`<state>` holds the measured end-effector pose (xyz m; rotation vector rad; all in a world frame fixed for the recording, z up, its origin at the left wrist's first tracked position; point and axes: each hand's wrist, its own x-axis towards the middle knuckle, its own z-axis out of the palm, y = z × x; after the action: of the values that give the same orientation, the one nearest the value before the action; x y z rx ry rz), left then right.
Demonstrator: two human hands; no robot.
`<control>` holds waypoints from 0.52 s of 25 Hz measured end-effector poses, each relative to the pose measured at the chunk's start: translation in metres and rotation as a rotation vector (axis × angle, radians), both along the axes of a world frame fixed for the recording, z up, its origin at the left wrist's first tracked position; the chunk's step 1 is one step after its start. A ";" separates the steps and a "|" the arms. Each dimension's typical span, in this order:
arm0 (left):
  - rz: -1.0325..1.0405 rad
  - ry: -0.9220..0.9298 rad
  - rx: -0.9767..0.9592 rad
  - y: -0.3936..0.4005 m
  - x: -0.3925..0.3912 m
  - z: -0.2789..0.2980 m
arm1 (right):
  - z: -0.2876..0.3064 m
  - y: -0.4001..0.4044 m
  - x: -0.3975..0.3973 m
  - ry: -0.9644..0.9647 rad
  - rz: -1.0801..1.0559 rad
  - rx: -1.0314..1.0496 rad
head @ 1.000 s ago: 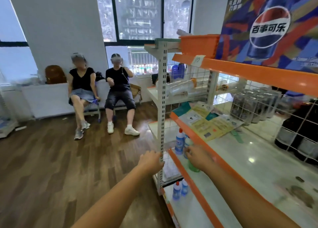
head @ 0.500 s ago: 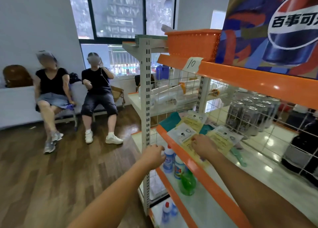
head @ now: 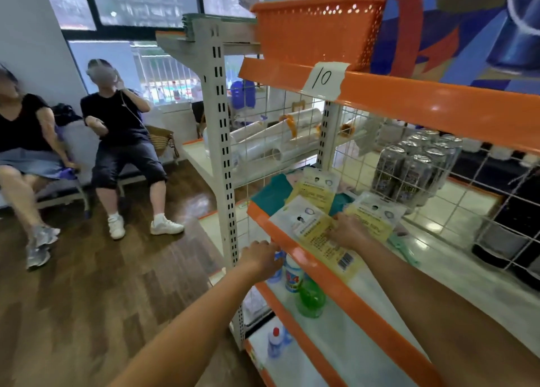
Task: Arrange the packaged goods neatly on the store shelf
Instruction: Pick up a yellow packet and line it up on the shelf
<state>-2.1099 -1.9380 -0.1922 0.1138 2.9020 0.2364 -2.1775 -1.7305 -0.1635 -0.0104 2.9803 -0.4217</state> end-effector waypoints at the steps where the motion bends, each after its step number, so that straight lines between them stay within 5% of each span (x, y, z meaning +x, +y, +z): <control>1: -0.026 -0.003 -0.003 -0.003 -0.004 -0.002 | 0.001 -0.001 -0.003 -0.022 -0.029 -0.044; 13: -0.155 -0.012 0.019 -0.045 -0.040 -0.004 | 0.024 -0.010 -0.010 -0.283 -0.212 -0.182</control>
<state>-2.1499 -1.9833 -0.1961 0.3383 2.8615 0.2369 -2.1880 -1.7407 -0.1392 0.3215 2.6638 -0.6578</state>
